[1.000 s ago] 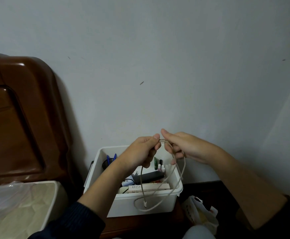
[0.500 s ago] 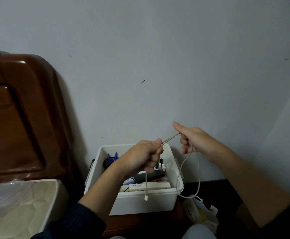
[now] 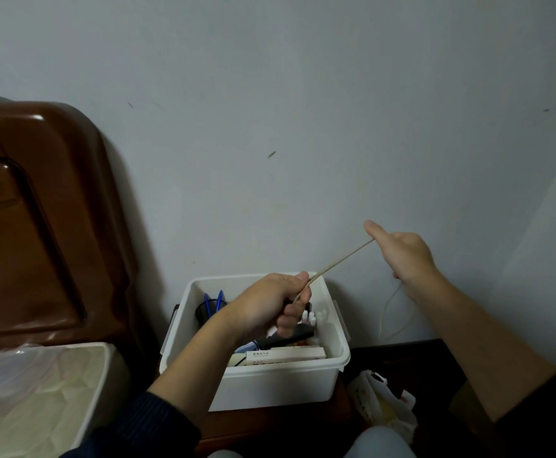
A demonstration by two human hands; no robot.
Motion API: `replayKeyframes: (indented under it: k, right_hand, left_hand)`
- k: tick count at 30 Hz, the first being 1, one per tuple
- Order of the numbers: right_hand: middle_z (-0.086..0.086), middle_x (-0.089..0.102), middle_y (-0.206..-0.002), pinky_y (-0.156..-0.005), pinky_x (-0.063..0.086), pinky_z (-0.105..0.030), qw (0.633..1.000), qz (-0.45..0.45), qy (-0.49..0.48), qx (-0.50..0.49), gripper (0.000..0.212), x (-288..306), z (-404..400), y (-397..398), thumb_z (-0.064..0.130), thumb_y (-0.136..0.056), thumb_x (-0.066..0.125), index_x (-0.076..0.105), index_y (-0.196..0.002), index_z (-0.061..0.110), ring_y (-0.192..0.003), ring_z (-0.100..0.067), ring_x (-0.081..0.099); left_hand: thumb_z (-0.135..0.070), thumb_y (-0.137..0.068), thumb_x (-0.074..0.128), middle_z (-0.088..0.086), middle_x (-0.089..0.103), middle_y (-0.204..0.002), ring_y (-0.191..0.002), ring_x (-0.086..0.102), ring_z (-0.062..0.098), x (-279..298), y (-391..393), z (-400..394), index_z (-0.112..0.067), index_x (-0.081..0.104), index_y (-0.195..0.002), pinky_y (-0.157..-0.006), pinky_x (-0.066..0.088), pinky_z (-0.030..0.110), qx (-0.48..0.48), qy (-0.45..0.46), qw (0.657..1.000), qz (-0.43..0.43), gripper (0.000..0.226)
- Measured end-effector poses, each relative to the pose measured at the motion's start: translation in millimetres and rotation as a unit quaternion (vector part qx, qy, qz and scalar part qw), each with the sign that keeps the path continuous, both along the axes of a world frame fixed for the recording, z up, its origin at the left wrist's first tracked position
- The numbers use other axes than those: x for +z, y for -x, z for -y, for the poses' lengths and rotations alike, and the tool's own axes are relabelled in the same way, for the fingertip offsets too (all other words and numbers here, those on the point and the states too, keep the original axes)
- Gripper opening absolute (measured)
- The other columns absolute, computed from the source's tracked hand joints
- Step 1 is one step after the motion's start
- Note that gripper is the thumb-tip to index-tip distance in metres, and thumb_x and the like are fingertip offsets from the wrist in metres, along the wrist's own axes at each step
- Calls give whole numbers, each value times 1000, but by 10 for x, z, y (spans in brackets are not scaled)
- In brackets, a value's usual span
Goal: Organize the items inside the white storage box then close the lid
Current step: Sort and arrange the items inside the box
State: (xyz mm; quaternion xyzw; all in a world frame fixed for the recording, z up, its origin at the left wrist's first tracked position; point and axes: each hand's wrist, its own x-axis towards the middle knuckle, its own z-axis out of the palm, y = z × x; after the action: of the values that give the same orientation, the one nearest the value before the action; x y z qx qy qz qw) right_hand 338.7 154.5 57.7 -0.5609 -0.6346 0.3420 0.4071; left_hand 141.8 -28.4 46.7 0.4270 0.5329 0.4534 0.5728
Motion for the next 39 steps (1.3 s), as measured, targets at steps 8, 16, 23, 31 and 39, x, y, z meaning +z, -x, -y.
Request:
replayKeyframes:
  k: [8, 16, 23, 31, 39]
  right_hand:
    - [-1, 77, -72, -77, 52, -36, 944, 73, 23, 322, 61, -161, 392, 359, 69, -102, 37, 78, -79, 29, -67, -10, 70]
    - [7, 31, -56, -47, 29, -28, 906, -13, 84, 415, 58, -218, 497, 392, 82, -73, 73, 67, -69, 25, -50, -12, 26]
    - [8, 30, -57, -45, 24, -23, 924, -19, 78, 374, 63, -196, 449, 362, 90, -64, 72, 65, -63, 27, -49, -11, 23]
    - [4, 33, -56, -45, 29, -22, 938, 38, 22, 344, 73, -95, 332, 279, 92, -70, 66, 74, -78, 20, -47, -10, 29]
    - [17, 42, -44, -49, 34, -14, 943, 69, -18, 324, 59, -55, 308, 255, 82, -85, 61, 79, -77, 26, -39, 0, 42]
  left_hand:
    - [-40, -114, 40, -6, 34, -57, -45, 27, 12, 7, -66, -85, -20, 51, -73, -37, 28, 21, 9, -24, 995, -101, 47]
    - [-39, -113, 46, 2, 50, -63, -48, 41, 12, -63, 87, -29, -12, 66, -76, -42, 34, 22, 23, -24, 997, -73, 50]
    - [-36, -113, 43, 1, 45, -62, -47, 33, 10, -83, 145, -6, -10, 72, -88, -41, 23, 20, 19, 12, 1000, 0, 46]
    - [-39, -113, 42, 2, 55, -66, -52, 45, 12, -14, 131, 30, -17, 83, -85, -47, 37, 22, -7, 4, 999, -38, 54]
    - [-40, -113, 41, 1, 57, -65, -52, 48, 12, 10, 108, 50, -15, 84, -86, -48, 42, 22, -22, 18, 998, -61, 57]
